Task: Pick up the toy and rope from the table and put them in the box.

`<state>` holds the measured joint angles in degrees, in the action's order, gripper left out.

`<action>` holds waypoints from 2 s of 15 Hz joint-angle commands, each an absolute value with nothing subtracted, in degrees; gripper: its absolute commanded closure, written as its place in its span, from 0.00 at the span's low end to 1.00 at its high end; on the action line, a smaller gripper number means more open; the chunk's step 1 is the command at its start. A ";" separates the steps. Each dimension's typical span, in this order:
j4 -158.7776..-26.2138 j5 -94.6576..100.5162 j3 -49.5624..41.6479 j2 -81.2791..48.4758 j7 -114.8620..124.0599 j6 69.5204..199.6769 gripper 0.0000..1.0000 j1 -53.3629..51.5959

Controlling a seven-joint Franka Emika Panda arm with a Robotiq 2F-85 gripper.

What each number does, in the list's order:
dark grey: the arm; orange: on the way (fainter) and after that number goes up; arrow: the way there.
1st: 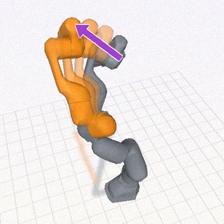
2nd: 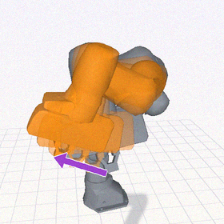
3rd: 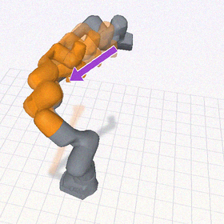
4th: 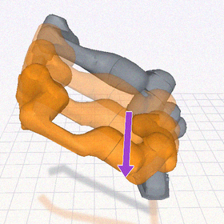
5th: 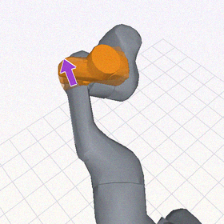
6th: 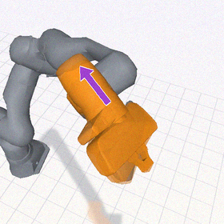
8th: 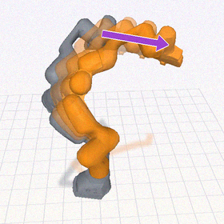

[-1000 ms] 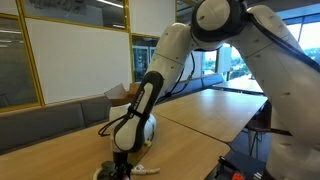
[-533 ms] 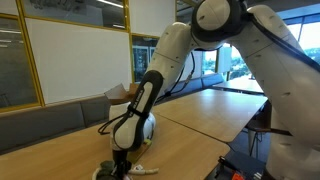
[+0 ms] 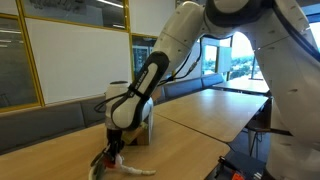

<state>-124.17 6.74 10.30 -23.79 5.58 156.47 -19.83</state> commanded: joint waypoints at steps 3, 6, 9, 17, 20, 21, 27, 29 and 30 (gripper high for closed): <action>-124.83 17.30 6.37 -11.58 14.11 153.12 0.85 -24.60; -124.54 25.83 6.38 -6.57 20.63 152.11 0.85 -25.01; -123.95 35.96 5.61 -2.09 29.02 151.13 0.85 -25.30; -121.27 70.84 2.68 1.22 60.67 154.68 0.85 -20.82; -118.58 85.00 0.55 -0.85 73.21 153.07 0.85 -18.56; -118.01 88.84 -0.27 -1.66 76.73 152.71 0.85 -17.81; -111.67 85.22 -5.84 -11.04 76.85 154.69 0.85 -11.99; -109.03 78.92 -6.96 -15.05 73.87 155.84 0.85 -9.62; -107.63 74.85 -7.15 -16.88 71.66 156.39 0.85 -8.36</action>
<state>-114.11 83.26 -6.21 -10.47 76.87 153.55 -11.26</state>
